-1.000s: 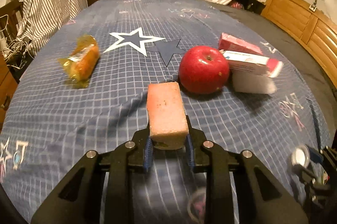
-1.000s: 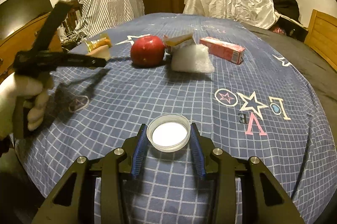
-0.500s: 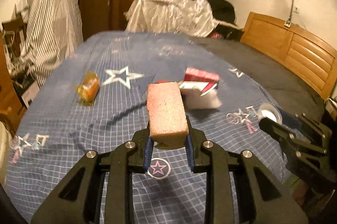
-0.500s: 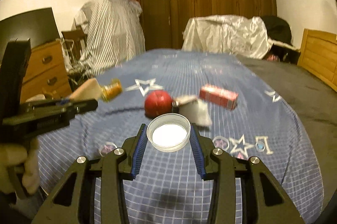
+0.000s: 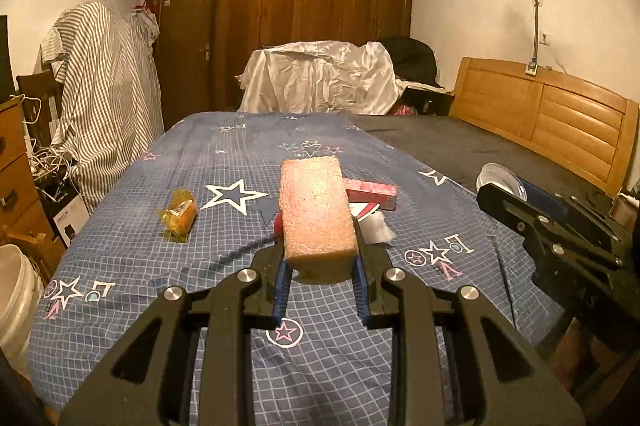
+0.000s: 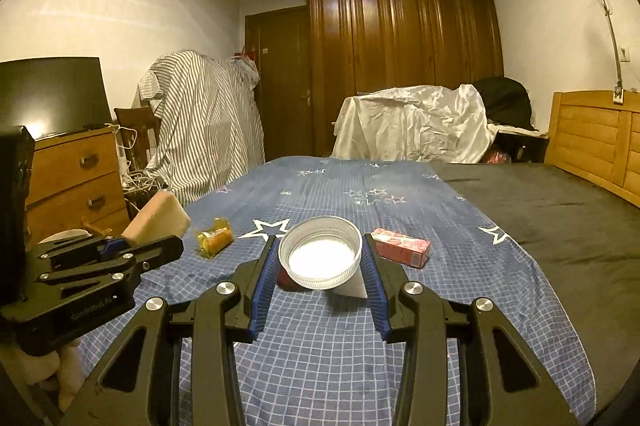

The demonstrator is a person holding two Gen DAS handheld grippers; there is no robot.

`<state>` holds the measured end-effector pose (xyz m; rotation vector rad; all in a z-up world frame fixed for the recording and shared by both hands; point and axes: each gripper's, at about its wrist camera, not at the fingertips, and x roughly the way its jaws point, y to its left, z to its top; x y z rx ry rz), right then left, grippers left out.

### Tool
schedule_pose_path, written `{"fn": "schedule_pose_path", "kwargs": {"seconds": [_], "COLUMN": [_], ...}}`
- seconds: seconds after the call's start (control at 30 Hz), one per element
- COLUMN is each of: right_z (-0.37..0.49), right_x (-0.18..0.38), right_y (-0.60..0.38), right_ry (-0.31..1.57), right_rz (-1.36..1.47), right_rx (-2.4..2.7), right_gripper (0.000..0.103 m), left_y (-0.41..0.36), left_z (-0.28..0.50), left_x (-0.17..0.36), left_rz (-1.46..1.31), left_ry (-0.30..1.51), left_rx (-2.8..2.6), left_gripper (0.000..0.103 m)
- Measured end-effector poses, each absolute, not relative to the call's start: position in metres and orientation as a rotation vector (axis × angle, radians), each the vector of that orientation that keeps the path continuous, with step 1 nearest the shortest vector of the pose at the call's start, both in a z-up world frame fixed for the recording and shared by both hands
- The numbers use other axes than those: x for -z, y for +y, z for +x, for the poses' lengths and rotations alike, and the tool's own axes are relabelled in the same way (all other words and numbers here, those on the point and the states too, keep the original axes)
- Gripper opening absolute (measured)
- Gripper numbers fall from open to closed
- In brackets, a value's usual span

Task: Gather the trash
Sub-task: 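Carry the sponge block and white lid over the white bucket with both tools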

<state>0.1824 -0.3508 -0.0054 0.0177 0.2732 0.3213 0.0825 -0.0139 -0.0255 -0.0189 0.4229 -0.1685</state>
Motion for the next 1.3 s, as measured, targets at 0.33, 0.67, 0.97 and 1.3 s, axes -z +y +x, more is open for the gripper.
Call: {"fn": "schedule_pose_path", "kwargs": {"seconds": [0.33,0.67,0.97,1.3], "right_z": [0.175,0.207,0.222,0.227], "right_x": [-0.005,-0.024,-0.043,-0.066], "right_y": [-0.343,-0.27,-0.175,-0.07], "right_ry": [0.273,0.285,0.298,0.307], "right_rz": [0.003,-0.045,-0.083,-0.125], "right_rx": [-0.354,-0.485,-0.631,-0.775], "right_gripper": [0.042,0.042,0.042,0.042], "left_y": [-0.001,0.066,0.138,0.211], "left_z": [0.083,0.088,0.081,0.06], "left_x": [0.016,0.011,0.002,-0.001], "left_rz": [-0.029,-0.052,-0.085,-0.144], "left_ry": [0.416,0.449,0.444,0.437], "left_rx": [0.148,0.001,-0.126,-0.244], "left_gripper": [0.025,0.025,0.025,0.025]}}
